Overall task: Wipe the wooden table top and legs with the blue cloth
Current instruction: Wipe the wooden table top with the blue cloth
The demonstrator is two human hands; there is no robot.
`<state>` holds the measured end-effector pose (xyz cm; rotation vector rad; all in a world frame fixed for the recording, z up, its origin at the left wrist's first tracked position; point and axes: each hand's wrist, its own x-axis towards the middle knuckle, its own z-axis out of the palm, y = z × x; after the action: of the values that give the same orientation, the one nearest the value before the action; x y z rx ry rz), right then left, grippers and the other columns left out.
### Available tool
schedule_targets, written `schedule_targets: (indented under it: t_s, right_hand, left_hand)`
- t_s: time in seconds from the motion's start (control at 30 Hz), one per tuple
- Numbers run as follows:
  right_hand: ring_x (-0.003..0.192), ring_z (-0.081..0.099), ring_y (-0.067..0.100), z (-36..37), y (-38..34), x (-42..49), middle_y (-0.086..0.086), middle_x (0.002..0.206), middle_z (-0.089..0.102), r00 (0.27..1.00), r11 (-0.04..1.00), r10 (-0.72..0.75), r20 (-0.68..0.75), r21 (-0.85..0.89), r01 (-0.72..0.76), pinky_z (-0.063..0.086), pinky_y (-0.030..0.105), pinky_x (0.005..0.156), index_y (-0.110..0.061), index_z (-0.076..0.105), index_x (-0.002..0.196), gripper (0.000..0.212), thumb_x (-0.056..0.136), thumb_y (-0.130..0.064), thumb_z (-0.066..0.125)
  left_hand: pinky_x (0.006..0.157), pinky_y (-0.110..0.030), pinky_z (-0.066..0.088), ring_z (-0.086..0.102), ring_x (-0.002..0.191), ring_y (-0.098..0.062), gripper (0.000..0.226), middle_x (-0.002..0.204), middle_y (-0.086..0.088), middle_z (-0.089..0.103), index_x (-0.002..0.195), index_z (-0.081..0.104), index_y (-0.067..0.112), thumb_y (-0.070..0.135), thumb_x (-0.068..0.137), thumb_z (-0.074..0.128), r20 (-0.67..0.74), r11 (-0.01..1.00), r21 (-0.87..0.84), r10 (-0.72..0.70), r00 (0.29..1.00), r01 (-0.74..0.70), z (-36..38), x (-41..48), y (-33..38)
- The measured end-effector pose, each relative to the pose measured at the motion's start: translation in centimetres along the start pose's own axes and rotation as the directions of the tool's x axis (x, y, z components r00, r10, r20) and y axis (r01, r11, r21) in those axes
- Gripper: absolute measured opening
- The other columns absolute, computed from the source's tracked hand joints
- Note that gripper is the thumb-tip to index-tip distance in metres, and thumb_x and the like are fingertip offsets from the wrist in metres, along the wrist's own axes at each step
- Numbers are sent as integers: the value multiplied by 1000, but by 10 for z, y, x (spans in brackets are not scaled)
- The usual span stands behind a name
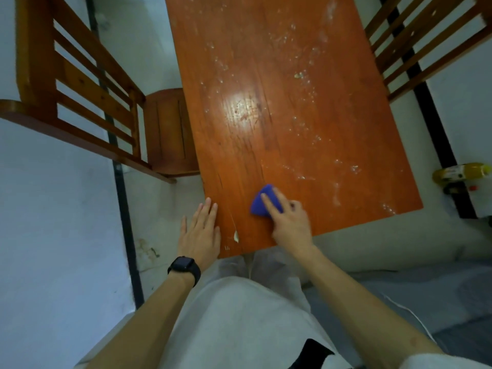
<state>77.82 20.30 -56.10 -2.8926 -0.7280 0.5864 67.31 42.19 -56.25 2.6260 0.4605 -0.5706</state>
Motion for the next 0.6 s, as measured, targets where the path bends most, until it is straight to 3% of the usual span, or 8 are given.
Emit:
schedule_targets:
  t_s: [0.1, 0.13, 0.23, 0.3, 0.4, 0.5, 0.6]
  right_hand:
    - [113, 41, 31, -19, 35, 4, 1, 163, 13, 940, 936, 340, 11, 91, -339, 40, 36, 93, -36, 18, 155, 81, 87, -8, 52]
    - [113, 41, 31, -26, 30, 12, 2, 162, 17, 933, 922, 359, 12, 153, -357, 38, 36, 96, -34, 20, 155, 76, 90, -9, 50]
    - [115, 43, 32, -42, -19, 45, 3, 156, 31, 996, 962, 83, -38, 264, -70, 38, 39, 99, -29, 19, 156, 72, 93, -10, 50]
    - [116, 43, 30, -44, -59, 70, 0, 153, 34, 994, 962, -104, -18, 253, 105, 40, 41, 97, -28, 11, 157, 77, 93, -11, 51]
    - [122, 39, 29, -36, -103, 98, -3, 153, 32, 974, 967, -221, 50, 140, 212, 40, 41, 93, -28, 6, 157, 87, 88, -8, 54]
    - [125, 35, 30, -22, -105, 81, -4, 150, 32, 944, 952, -305, 127, 34, 303, 36, 40, 92, -33, 21, 154, 84, 82, -8, 54]
    - [124, 40, 31, -5, -76, 20, -5, 147, 40, 866, 886, -460, 196, 48, 460, 37, 42, 88, -39, 38, 146, 76, 79, -10, 58]
  left_hand:
    - [121, -49, 17, 15, 150, -21, 71, 165, 0, 0, 158, 5, 20, 45, 101, 40, -31, 993, -66, -105, 994, 102, 10, -12, -13]
    - [120, -47, 20, 18, 149, -22, 77, 166, -2, 1, 157, 4, 19, 50, 99, 44, -19, 981, -102, -167, 986, 164, 15, -16, -16]
    - [121, -42, 18, 15, 150, -22, 88, 165, -4, 6, 157, 4, 18, 57, 94, 52, 32, 924, -235, -303, 952, 302, 25, -20, -14]
    - [120, -38, 16, 14, 150, -21, 89, 165, -5, 10, 157, 7, 17, 54, 93, 56, 30, 899, -300, -325, 945, 319, 27, -20, -12]
    - [119, -36, 18, 18, 149, -19, 90, 164, -2, 14, 157, 9, 20, 55, 91, 58, 58, 886, -322, -334, 941, 334, 27, -22, -16]
    - [119, -35, 21, 21, 148, -18, 82, 164, 0, 16, 157, 11, 22, 47, 94, 57, 78, 873, -378, -302, 950, 309, 27, -27, -23]
    - [119, -34, 25, 27, 146, -20, 69, 162, -4, 24, 156, 17, 18, 17, 97, 52, -2, 857, -436, -308, 951, 277, 22, -30, -26]
